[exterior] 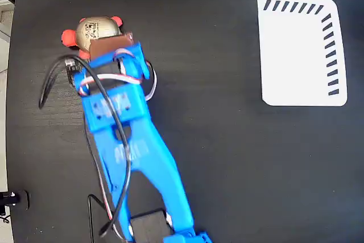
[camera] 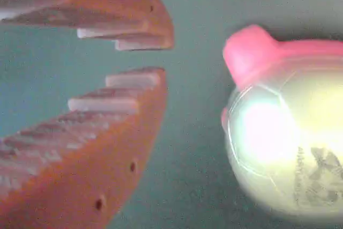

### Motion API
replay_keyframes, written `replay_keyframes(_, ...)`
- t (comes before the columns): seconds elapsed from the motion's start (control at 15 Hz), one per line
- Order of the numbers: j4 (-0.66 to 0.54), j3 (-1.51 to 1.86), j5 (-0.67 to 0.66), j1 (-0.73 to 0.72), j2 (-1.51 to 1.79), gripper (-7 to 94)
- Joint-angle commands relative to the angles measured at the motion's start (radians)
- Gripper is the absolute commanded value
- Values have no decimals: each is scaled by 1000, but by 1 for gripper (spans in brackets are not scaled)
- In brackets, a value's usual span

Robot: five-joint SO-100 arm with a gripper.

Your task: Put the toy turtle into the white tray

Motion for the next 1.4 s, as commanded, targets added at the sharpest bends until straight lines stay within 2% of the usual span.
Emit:
replay_keyframes(0.0, 84, -201, 21, -34, -34, 13)
replay_keyframes(0.2, 181, -397, 0, -58, -144, 35)
replay_keyframes(0.4, 270, -565, -25, -71, -256, 50)
replay_keyframes(0.67, 347, -699, -37, -52, -399, 56)
replay_keyframes(1.33, 330, -937, -21, -69, -637, 56)
